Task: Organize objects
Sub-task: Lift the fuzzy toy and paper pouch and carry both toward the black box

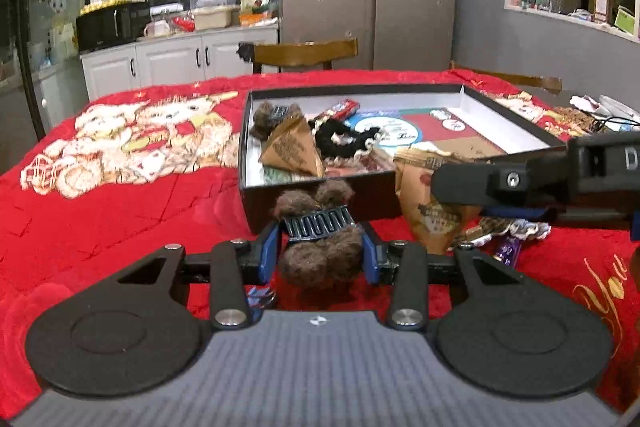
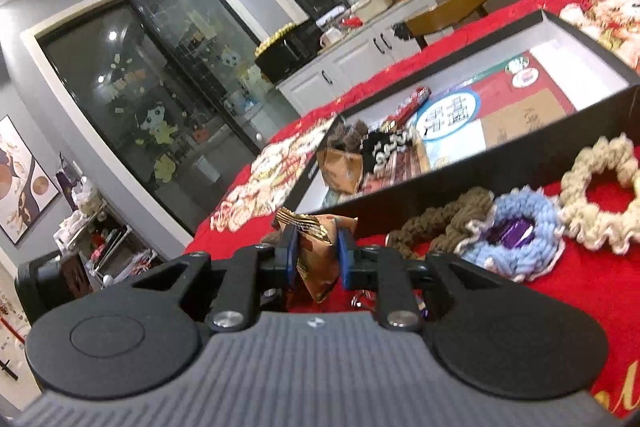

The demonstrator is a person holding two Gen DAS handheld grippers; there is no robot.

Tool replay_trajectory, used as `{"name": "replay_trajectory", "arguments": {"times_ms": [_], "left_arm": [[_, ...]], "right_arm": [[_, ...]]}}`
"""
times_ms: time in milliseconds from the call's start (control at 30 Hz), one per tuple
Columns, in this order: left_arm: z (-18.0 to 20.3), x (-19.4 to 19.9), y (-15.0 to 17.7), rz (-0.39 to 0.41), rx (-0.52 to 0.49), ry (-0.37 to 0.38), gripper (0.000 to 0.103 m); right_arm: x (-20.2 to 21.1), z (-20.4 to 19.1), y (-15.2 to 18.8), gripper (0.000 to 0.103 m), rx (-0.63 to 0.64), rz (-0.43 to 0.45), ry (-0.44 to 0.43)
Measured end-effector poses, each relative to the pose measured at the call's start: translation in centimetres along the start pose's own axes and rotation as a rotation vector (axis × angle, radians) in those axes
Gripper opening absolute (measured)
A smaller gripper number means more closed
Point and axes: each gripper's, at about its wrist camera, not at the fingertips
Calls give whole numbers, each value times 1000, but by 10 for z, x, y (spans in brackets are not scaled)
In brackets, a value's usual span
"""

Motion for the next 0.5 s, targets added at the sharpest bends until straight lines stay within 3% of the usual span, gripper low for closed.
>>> {"name": "replay_trajectory", "arguments": {"times_ms": [200, 400, 500], "left_arm": [[-2, 9, -4, 82, 14, -28, 47], [-7, 13, -15, 120, 56, -35, 47], [-11, 10, -25, 103, 77, -34, 47]], "right_arm": [[9, 2, -9, 23, -7, 66, 2], [11, -4, -21, 23, -16, 134, 43], [3, -12, -30, 23, 20, 144, 86]]}}
Point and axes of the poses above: each gripper's, at about its wrist camera, not at the fingertips, and x roughly against the way its jaws point, z to its right, y to its underside, and after that the axes turned 8 degrees about -y, right-handed
